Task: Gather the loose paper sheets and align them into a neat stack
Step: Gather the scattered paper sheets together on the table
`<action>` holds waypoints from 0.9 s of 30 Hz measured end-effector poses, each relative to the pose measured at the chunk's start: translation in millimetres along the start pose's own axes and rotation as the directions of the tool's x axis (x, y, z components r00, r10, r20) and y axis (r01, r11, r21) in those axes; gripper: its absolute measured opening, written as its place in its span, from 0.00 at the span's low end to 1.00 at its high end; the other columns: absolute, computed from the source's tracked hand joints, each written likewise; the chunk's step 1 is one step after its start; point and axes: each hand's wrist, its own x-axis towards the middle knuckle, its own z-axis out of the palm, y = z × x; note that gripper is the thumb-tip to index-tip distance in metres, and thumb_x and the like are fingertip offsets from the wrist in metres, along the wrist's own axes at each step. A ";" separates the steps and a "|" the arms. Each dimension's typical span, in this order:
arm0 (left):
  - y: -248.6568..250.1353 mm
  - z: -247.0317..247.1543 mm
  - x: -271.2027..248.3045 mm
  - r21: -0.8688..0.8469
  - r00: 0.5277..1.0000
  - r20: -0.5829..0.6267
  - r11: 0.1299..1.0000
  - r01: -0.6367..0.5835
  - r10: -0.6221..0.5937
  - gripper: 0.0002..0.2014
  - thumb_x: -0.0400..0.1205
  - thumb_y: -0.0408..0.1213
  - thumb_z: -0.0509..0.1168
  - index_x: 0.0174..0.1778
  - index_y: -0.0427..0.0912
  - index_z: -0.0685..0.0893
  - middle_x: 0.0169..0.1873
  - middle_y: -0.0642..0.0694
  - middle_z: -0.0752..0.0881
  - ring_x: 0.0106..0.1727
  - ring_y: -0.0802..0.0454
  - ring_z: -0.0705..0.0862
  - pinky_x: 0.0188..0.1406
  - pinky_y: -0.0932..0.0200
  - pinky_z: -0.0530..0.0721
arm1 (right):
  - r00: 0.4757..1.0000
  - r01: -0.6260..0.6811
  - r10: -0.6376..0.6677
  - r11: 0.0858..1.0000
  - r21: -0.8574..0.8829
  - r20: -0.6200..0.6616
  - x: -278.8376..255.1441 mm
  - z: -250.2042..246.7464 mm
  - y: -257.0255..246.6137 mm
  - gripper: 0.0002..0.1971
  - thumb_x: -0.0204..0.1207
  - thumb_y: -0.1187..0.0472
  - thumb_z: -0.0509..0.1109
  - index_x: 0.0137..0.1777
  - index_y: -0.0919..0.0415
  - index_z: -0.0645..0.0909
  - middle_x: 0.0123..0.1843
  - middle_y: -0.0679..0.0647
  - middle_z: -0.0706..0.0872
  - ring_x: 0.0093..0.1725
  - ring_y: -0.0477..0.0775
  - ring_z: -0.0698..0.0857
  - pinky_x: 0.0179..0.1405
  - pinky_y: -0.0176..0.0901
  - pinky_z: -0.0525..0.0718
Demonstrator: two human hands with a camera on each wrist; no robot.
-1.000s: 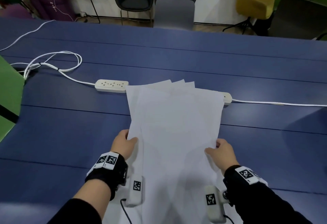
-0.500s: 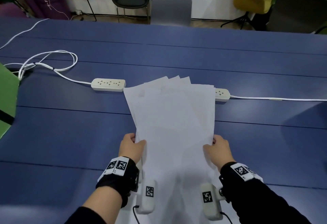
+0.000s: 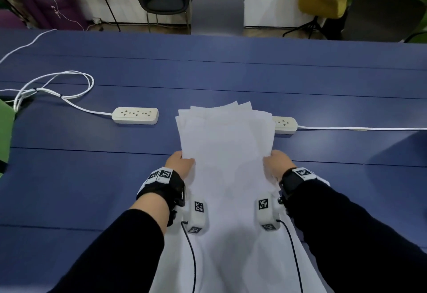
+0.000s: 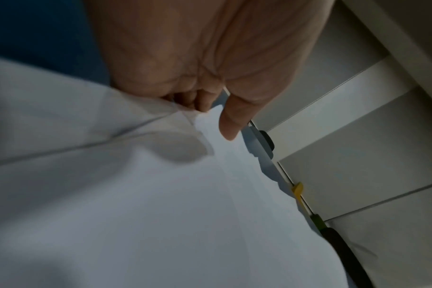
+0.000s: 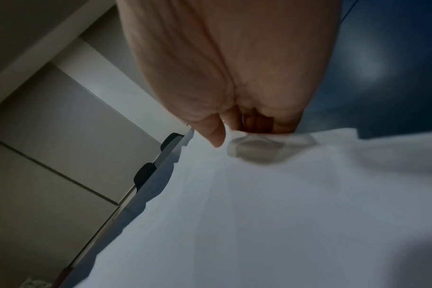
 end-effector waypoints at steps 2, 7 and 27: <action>1.2 1.0 1.2 0.043 0.998 0.034 0.998 -0.053 0.051 0.16 0.81 0.35 0.60 0.65 0.36 0.78 0.61 0.40 0.84 0.57 0.42 0.81 0.55 0.57 0.76 | 0.998 0.048 -0.047 0.999 -0.019 0.044 -0.1 2.5 -1.2 0.14 0.80 0.66 0.56 0.62 0.69 0.76 0.58 0.63 0.80 0.54 0.61 0.80 0.51 0.42 0.73; 0.3 -7.1 1.1 -0.042 0.993 0.026 0.993 -0.113 0.115 0.15 0.81 0.30 0.58 0.63 0.42 0.80 0.54 0.47 0.84 0.55 0.46 0.82 0.51 0.59 0.75 | 0.995 0.099 -0.101 0.993 0.065 0.018 -0.1 0.0 7.6 0.17 0.79 0.70 0.53 0.64 0.66 0.78 0.59 0.62 0.83 0.53 0.59 0.80 0.52 0.44 0.76; -119.7 -33.9 -125.0 0.227 0.989 0.148 0.973 -0.038 0.004 0.11 0.75 0.37 0.69 0.52 0.47 0.77 0.43 0.49 0.87 0.48 0.47 0.86 0.54 0.50 0.84 | 0.991 0.121 -0.100 0.957 -0.264 0.095 -141.6 2.6 110.7 0.03 0.70 0.61 0.67 0.42 0.60 0.79 0.40 0.53 0.84 0.42 0.55 0.80 0.41 0.45 0.79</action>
